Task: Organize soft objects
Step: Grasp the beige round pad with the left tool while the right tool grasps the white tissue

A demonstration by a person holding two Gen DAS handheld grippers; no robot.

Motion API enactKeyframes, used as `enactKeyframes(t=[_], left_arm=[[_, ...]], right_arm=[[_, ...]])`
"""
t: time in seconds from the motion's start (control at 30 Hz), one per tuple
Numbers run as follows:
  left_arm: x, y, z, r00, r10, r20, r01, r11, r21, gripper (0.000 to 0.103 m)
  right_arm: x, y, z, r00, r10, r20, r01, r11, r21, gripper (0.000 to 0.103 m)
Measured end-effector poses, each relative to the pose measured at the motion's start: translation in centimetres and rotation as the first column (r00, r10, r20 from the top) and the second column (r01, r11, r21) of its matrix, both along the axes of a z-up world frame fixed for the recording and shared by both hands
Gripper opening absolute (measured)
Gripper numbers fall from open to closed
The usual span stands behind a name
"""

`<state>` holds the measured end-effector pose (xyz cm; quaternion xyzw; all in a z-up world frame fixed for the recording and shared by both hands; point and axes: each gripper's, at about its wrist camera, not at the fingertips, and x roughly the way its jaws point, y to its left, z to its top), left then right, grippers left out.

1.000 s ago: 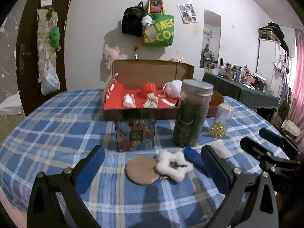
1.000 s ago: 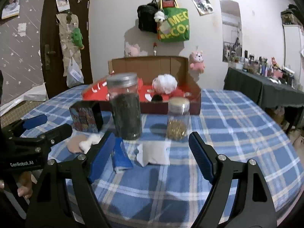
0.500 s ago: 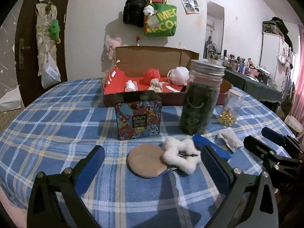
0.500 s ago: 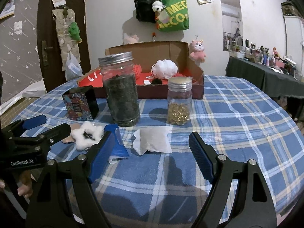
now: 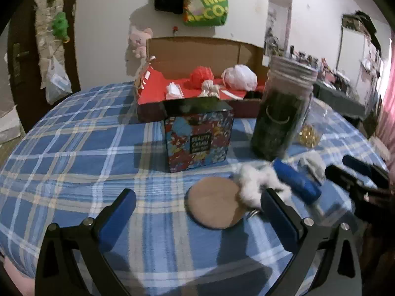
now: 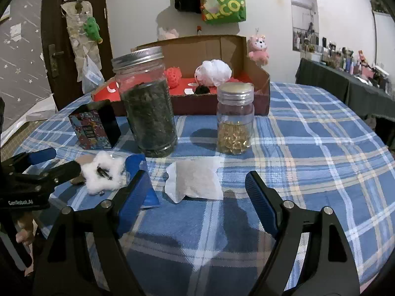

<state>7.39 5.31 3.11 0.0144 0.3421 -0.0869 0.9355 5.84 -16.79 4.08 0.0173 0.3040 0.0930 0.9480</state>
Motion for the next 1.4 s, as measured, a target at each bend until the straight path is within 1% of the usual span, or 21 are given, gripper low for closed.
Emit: enactKeyframes(t=[0.13,0.23,0.33,0.37,0.4,0.43,0.47,0.5,0.53,0.57,0.6,0.63,0.67,0.73,0.83,0.9,1.1,1.4], left_arm=[[0.7,0.3,-0.3,0.996,-0.051,-0.068,0.052,0.999,0.013,0.103],[1.7,0.0,-1.0,0.989,-0.075,-0.130,0.077,0.997,0.012,0.097],[2.0,-0.6,-1.3,0.988,-0.077,-0.132,0.084,0.995,0.049,0.095],[2.0,-0.8,-1.4,0.989,-0.080,-0.126,0.088,0.994,0.057,0.092],[2.0,-0.9,-1.4,0.989,-0.087,-0.118,0.094,0.994,0.055,0.085],[2.1,-1.1,-1.3,0.989,-0.095,-0.113,0.102,0.993,0.053,0.081],[2.1,-1.2,-1.3,0.989,-0.106,-0.107,0.112,0.992,0.051,0.070],[2.1,-1.4,-1.2,0.988,-0.121,-0.100,0.125,0.991,0.044,0.051],[2.0,-1.5,-1.1,0.987,-0.132,-0.096,0.136,0.990,0.036,0.050],[2.1,-1.4,-0.9,0.985,-0.141,-0.097,0.143,0.990,0.018,0.047],[2.1,-1.3,-0.8,0.982,-0.156,-0.106,0.156,0.988,-0.015,0.038],[2.1,-1.2,-0.6,0.982,-0.158,-0.106,0.156,0.987,-0.029,0.030],[2.1,-1.2,-0.4,0.984,-0.147,-0.104,0.145,0.989,-0.029,0.022],[2.0,-1.1,0.0,0.985,-0.138,-0.099,0.137,0.990,-0.021,0.022],[1.7,-1.0,0.5,0.986,-0.145,-0.085,0.143,0.989,-0.033,0.020],[1.6,-1.0,0.9,0.986,-0.147,-0.075,0.145,0.989,-0.039,0.019],[1.1,-1.7,1.8,0.983,-0.175,-0.055,0.173,0.984,-0.042,0.018],[1.0,-2.2,2.0,0.983,-0.176,-0.055,0.173,0.984,-0.040,0.018]], right_arm=[[0.8,-0.1,-0.2,0.999,-0.008,-0.041,0.008,1.000,0.002,0.080],[1.7,-0.2,-0.5,0.996,-0.016,-0.087,0.016,1.000,-0.003,0.080],[2.4,-0.4,-0.8,0.992,-0.023,-0.125,0.024,1.000,0.008,0.080],[2.6,-0.4,-0.9,0.991,-0.018,-0.135,0.020,1.000,0.018,0.080],[2.7,-0.5,-1.0,0.990,-0.012,-0.141,0.015,1.000,0.024,0.080],[2.7,-0.4,-1.0,0.990,-0.005,-0.144,0.009,1.000,0.024,0.079],[2.8,-0.3,-1.1,0.989,0.003,-0.145,0.000,1.000,0.023,0.074],[2.9,-0.1,-1.1,0.989,0.022,-0.146,-0.019,1.000,0.018,0.051],[2.9,0.1,-1.1,0.989,0.035,-0.146,-0.033,0.999,0.013,0.038],[2.9,0.2,-1.2,0.988,0.055,-0.143,-0.053,0.998,0.013,0.029],[3.0,0.3,-1.3,0.986,0.072,-0.148,-0.069,0.997,0.024,0.020],[2.9,0.3,-1.4,0.985,0.081,-0.150,-0.077,0.997,0.031,0.013],[2.7,0.4,-1.3,0.985,0.094,-0.142,-0.090,0.995,0.034,0.011],[2.0,0.4,-0.8,0.988,0.107,-0.115,-0.103,0.994,0.038,0.011],[1.3,0.7,0.0,0.988,0.126,-0.086,-0.125,0.992,0.020,0.011],[1.0,0.7,0.5,0.988,0.136,-0.072,-0.134,0.990,0.032,0.011],[0.9,0.6,1.3,0.986,0.152,-0.064,-0.149,0.988,0.052,0.011],[0.7,0.4,1.3,0.986,0.150,-0.079,-0.145,0.987,0.066,0.011]])
